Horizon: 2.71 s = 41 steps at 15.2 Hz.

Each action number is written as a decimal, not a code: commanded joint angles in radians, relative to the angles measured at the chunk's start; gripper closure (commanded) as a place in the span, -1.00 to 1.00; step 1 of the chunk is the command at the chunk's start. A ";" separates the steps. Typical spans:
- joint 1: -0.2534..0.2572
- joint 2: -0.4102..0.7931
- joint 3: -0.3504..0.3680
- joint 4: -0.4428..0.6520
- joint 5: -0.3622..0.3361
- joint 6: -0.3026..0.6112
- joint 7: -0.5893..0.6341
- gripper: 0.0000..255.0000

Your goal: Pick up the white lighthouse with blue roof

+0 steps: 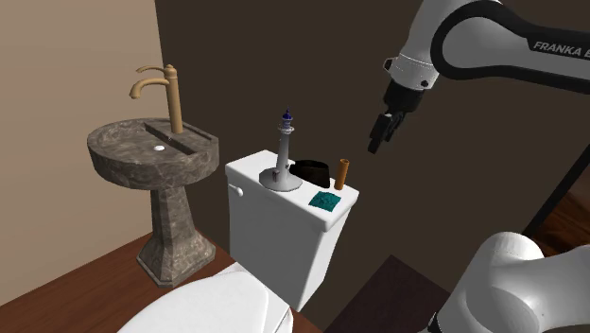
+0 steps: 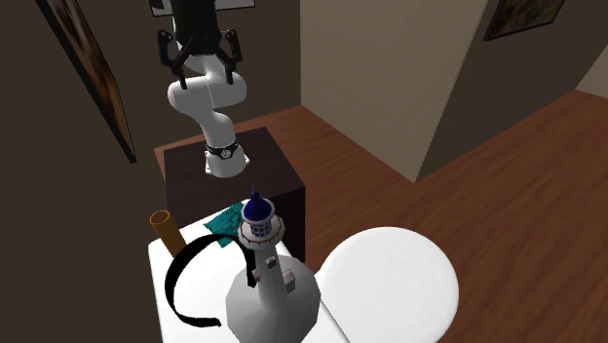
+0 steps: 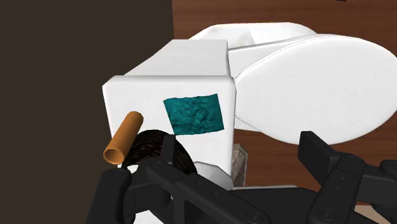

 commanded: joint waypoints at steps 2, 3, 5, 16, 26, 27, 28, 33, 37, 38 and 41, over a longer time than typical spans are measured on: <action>0.003 0.027 -0.014 0.004 0.005 0.034 -0.013 -1.00; 0.007 0.056 -0.028 0.009 0.012 0.066 -0.027 -1.00; 0.017 0.115 -0.055 0.024 0.027 0.129 -0.057 -1.00; 0.096 0.481 -0.198 0.216 0.195 0.384 -0.266 -1.00; 0.130 0.859 -0.278 0.561 0.485 0.427 -0.508 -1.00; 0.126 0.893 -0.279 0.598 0.512 0.421 -0.526 -1.00; 0.125 0.893 -0.277 0.585 0.514 0.434 -0.531 -1.00; 0.127 0.896 -0.274 0.524 0.530 0.493 -0.559 -1.00; 0.127 0.899 -0.273 0.507 0.537 0.512 -0.570 1.00; 0.127 0.899 -0.273 0.506 0.537 0.512 -0.570 1.00; 0.126 0.900 -0.273 0.507 0.538 0.512 -0.571 1.00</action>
